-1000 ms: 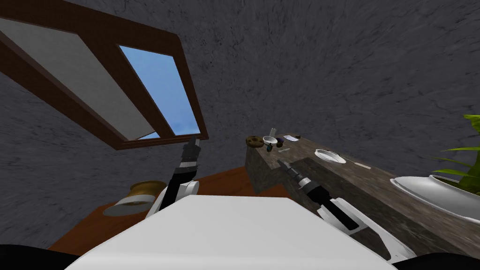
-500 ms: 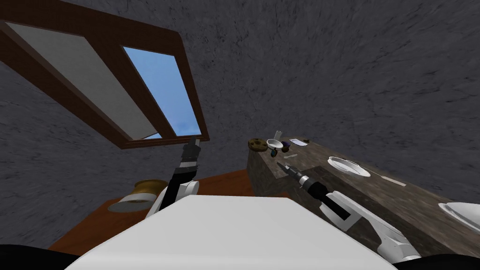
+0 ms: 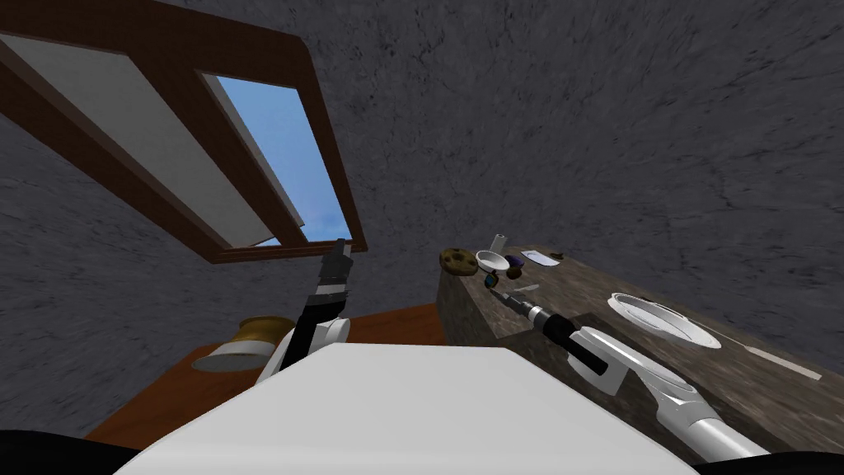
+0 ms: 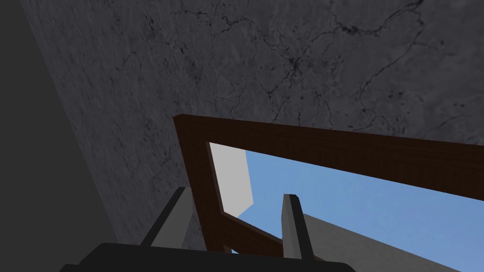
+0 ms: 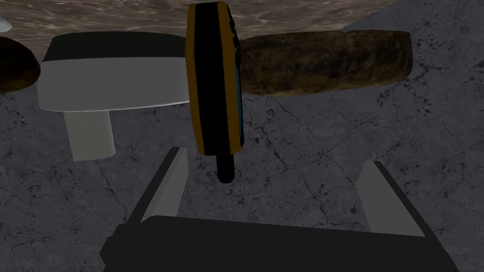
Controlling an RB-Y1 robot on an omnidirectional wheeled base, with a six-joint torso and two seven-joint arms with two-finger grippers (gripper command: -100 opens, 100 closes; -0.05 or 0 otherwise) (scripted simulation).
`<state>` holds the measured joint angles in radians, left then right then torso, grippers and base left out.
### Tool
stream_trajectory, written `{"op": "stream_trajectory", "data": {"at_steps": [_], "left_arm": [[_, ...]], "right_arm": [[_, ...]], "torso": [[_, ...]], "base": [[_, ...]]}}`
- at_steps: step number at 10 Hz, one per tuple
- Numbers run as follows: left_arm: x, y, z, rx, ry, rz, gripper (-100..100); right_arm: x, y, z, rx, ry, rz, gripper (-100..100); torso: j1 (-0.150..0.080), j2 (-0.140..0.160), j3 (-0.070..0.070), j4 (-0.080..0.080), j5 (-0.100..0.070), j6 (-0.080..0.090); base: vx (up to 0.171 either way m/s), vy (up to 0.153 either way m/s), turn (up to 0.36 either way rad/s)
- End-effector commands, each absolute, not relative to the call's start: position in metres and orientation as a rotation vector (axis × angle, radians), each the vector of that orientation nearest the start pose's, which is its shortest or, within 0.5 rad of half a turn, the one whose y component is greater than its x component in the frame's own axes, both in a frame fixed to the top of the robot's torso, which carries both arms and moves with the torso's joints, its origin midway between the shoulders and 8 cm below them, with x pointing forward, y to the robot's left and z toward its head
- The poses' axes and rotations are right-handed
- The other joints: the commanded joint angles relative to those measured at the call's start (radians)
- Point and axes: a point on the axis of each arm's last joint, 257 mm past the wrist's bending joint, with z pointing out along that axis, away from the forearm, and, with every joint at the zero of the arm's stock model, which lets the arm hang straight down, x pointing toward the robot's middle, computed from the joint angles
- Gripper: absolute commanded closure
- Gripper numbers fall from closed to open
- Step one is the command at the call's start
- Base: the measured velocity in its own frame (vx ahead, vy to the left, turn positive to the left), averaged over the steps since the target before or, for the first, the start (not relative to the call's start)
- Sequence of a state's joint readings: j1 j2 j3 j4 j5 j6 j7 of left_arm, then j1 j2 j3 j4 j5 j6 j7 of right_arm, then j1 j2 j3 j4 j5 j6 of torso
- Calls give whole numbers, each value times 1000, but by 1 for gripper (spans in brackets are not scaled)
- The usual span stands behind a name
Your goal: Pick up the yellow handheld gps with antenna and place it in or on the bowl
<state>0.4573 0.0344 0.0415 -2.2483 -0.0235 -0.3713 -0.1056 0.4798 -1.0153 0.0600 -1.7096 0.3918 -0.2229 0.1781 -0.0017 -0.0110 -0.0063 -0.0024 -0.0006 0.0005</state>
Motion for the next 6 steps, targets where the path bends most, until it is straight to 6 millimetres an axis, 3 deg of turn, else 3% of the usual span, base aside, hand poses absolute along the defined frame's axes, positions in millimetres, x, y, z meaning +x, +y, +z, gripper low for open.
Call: {"op": "stream_trajectory", "data": {"at_steps": [1, 4, 5, 6], "left_arm": [[372, 290, 0, -667, 758, -1132, 0], [372, 290, 0, -667, 758, -1132, 0], [372, 290, 0, -667, 758, -1132, 0], [372, 290, 0, -667, 758, -1132, 0]], "right_arm": [[388, -435, -278, -150, 1969, 172, -100], [390, -442, -281, -178, 1982, 140, -100], [390, -443, -282, -179, 1984, 136, 0], [390, -443, -282, -179, 1983, 137, -100]], "torso": [[0, 0, 0, 0, 0, 0], [-1, 1, 1, 0, 0, 0], [0, 5, 2, 1, 0, 1], [1, 8, 4, 2, 0, 1]], "base": [[124, -36, 67], [93, -36, 52], [10, -4, -1], [5, -2, 1]]}}
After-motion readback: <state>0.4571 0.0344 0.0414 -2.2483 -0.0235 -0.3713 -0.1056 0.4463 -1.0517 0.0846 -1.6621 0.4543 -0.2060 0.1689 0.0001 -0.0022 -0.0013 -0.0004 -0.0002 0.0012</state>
